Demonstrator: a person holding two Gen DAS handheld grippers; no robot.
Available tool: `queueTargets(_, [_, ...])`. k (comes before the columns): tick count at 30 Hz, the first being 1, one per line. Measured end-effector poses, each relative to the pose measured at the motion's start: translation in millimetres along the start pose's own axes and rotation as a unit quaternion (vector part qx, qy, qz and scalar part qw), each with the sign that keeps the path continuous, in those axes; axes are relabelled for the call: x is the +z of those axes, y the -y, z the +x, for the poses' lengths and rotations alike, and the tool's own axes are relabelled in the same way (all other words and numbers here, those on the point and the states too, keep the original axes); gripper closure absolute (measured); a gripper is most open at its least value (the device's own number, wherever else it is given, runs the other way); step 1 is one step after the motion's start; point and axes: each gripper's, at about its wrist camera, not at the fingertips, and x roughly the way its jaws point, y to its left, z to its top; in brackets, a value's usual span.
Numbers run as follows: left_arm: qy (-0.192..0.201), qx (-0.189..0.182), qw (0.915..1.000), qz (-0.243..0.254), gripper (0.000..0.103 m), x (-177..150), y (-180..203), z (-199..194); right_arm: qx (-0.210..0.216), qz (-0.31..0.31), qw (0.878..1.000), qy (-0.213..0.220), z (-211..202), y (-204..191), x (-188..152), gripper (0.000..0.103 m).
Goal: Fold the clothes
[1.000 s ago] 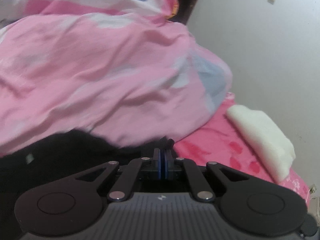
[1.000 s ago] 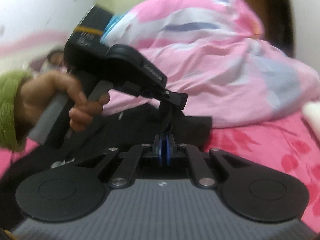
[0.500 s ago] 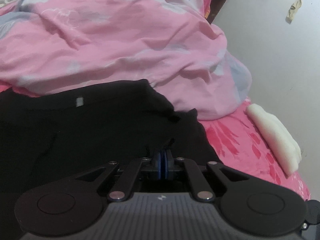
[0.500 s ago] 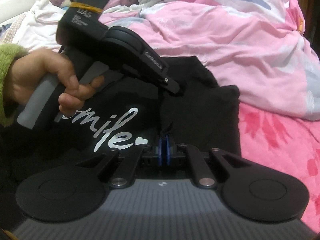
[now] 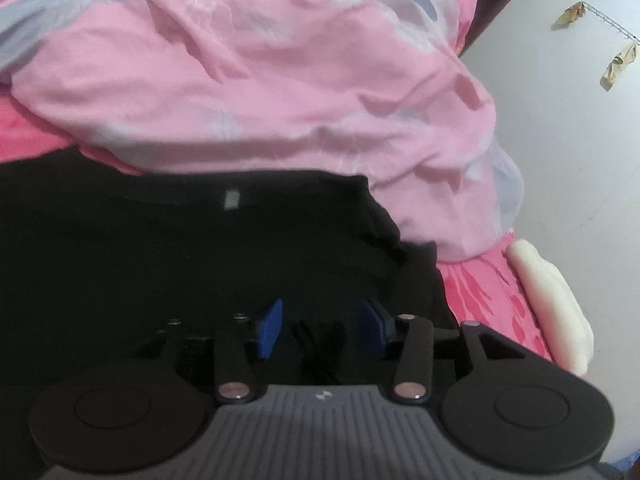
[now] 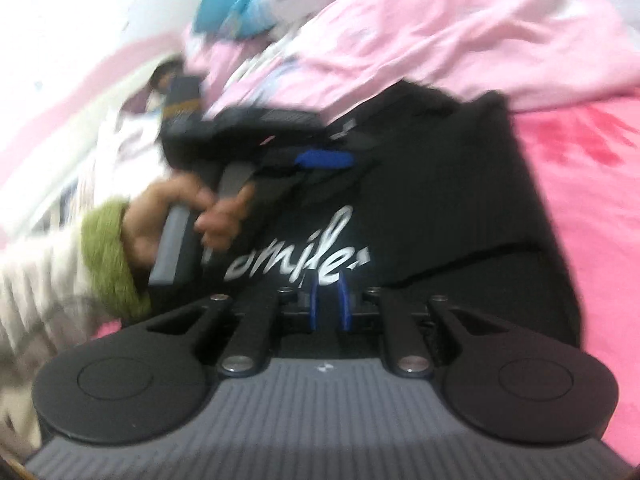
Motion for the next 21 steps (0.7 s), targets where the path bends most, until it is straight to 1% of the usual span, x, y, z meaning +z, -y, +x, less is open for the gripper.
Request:
queueTargets(2, [0.000,0.005,0.9998,0.018,0.048,1.3,4.8,0.0,-0.017,0.049,0.998,0.020,-10.0,19.2,2.4,0.092])
queueTargets(3, [-0.004,0.016,0.9993,0.034,0.047,0.2,8.8,2.3,-0.023,0.075,0.996,0.029,-13.8,29.4,2.8,0.092])
queueTargets(5, [-0.015,0.045,0.9965,0.069,0.048,-3.4,17.3,8.9,-0.027,0.127,0.990,0.048,-18.5,49.5,1.6,0.092])
queueTargets(6, [-0.020,0.066,0.9936,0.089,0.051,-5.9,21.4,12.5,-0.027,0.153,0.986,0.059,-20.4,59.5,0.6,0.092])
queueTargets(7, [-0.022,0.092,0.9890,0.113,0.054,-8.8,25.6,15.2,-0.029,0.177,0.981,0.072,-22.7,69.0,-0.8,0.092])
queueTargets(8, [-0.020,0.118,0.9831,0.138,0.061,-11.6,30.0,16.8,-0.032,0.199,0.976,0.088,-25.3,78.2,-2.3,0.092])
queueTargets(10, [-0.001,0.153,0.9699,0.189,0.058,-15.5,41.0,14.3,-0.042,0.235,0.964,0.116,-29.7,95.6,-4.3,0.092])
queueTargets(11, [0.012,0.163,0.9637,0.211,0.055,-16.1,46.7,12.1,-0.049,0.241,0.961,0.125,-31.3,101.8,-3.7,0.092])
queueTargets(12, [0.024,0.165,0.9603,0.224,0.051,-15.0,51.4,10.3,-0.056,0.238,0.961,0.130,-31.6,105.6,-1.8,0.092])
queueTargets(13, [0.032,0.161,0.9599,0.227,0.049,-12.2,55.3,9.9,-0.064,0.232,0.961,0.134,-31.2,108.6,0.7,0.092])
queueTargets(15, [0.042,0.144,0.9626,0.226,0.047,-4.2,63.9,12.2,-0.075,0.210,0.966,0.128,-26.3,111.7,7.6,0.092])
queueTargets(17, [0.039,0.119,0.9681,0.217,0.046,5.2,73.7,21.7,-0.074,0.199,0.971,0.111,-15.7,116.2,13.2,0.091])
queueTargets(19, [0.026,0.089,0.9737,0.208,0.045,14.0,84.7,36.5,-0.069,0.193,0.975,0.091,-3.6,121.5,17.5,0.089])
queueTargets(21, [0.011,0.069,0.9753,0.210,0.045,19.6,98.9,54.7,-0.061,0.191,0.977,0.076,5.6,126.4,18.6,0.089])
